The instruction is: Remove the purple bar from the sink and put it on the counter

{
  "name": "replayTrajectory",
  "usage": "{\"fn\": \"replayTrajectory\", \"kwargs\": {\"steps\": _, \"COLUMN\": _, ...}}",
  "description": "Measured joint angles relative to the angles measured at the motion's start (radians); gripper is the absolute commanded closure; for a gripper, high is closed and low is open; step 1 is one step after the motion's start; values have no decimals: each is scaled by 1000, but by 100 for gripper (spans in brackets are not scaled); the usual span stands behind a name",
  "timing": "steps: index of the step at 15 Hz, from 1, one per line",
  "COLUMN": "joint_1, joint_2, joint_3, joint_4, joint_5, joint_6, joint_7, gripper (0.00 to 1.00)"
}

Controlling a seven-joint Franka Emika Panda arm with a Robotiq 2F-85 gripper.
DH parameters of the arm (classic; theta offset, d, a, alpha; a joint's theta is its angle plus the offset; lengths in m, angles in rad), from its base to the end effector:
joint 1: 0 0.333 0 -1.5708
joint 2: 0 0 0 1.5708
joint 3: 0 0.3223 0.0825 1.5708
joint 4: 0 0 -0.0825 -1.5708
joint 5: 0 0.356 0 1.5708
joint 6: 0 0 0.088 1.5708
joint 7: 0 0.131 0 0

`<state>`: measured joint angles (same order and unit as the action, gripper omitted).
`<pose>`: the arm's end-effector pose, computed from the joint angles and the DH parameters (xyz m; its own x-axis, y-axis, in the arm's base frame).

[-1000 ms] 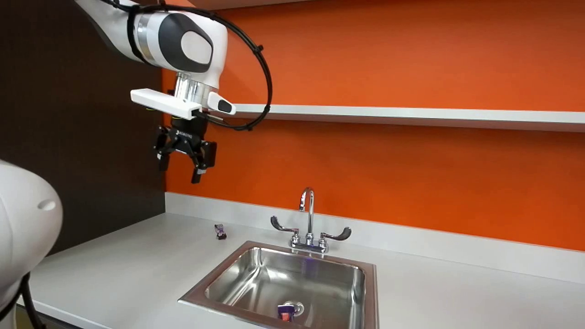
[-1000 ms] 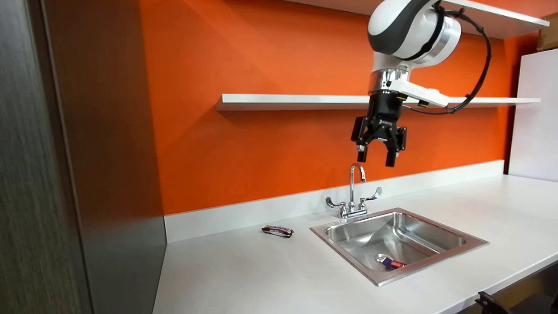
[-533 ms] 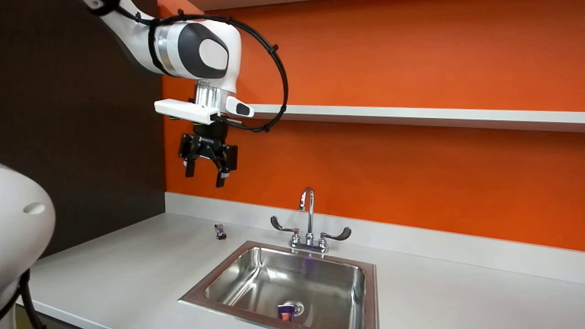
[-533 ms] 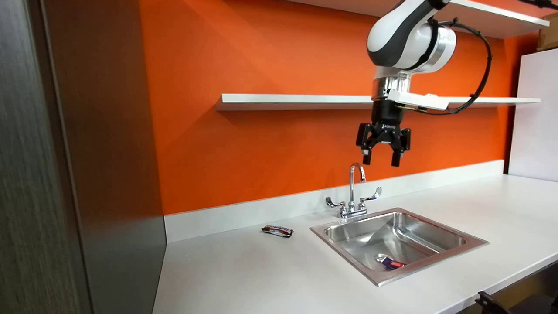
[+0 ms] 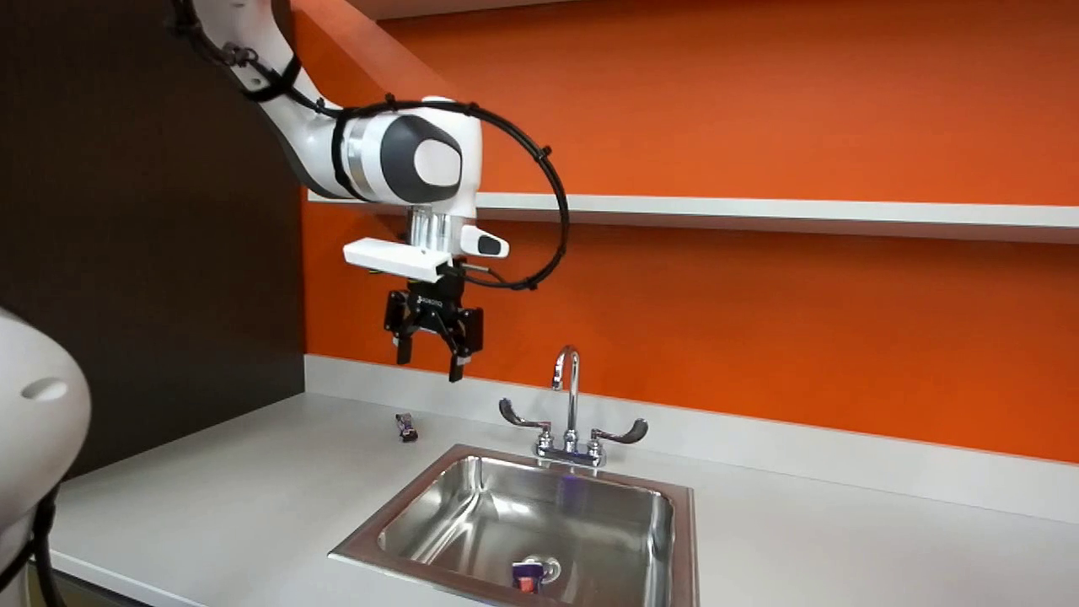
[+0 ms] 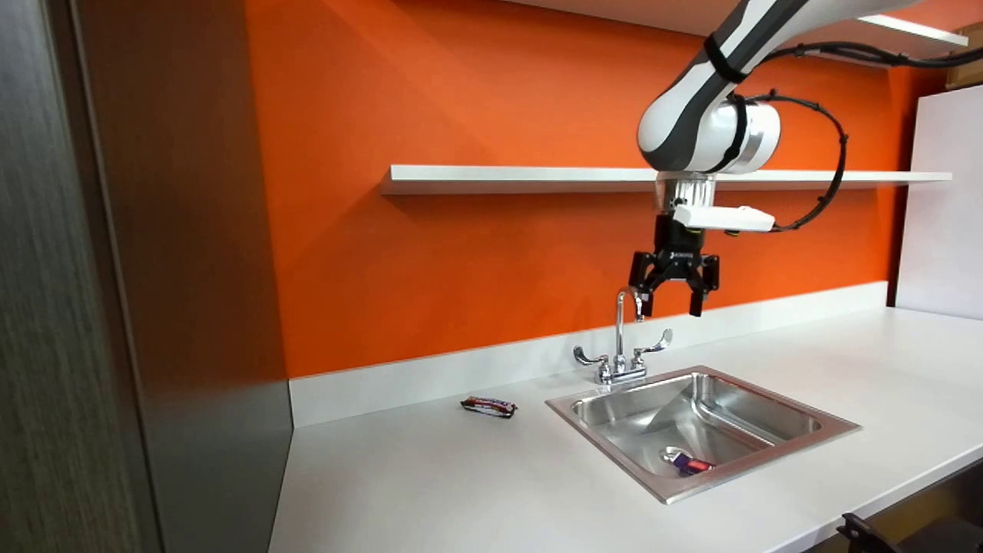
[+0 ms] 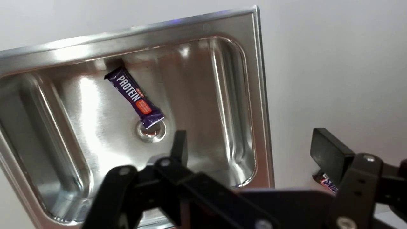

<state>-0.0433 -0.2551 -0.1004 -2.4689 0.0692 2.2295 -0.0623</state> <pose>0.4192 -0.0572 0.3883 0.9925 -0.1207 0.0172 -0.1190 -0.9897 -0.0796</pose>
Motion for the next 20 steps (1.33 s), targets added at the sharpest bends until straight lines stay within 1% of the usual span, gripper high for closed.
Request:
{"fn": "replayTrajectory", "kwargs": {"steps": 6, "joint_1": -17, "joint_2": 179, "joint_3": -29, "joint_4": 41, "joint_5": 0, "joint_6": 112, "joint_7": -3, "gripper": 0}}
{"fn": "replayTrajectory", "kwargs": {"steps": 10, "joint_1": -32, "joint_2": 273, "joint_3": -39, "joint_4": 51, "joint_5": 0, "joint_6": 186, "joint_7": -8, "gripper": 0}}
{"fn": "replayTrajectory", "kwargs": {"steps": 16, "joint_1": -59, "joint_2": 426, "joint_3": -44, "joint_4": 60, "joint_5": 0, "joint_6": 322, "joint_7": -21, "gripper": 0}}
{"fn": "replayTrajectory", "kwargs": {"steps": 20, "joint_1": -76, "joint_2": 517, "joint_3": -44, "joint_4": 74, "joint_5": 0, "joint_6": 392, "joint_7": -27, "gripper": 0}}
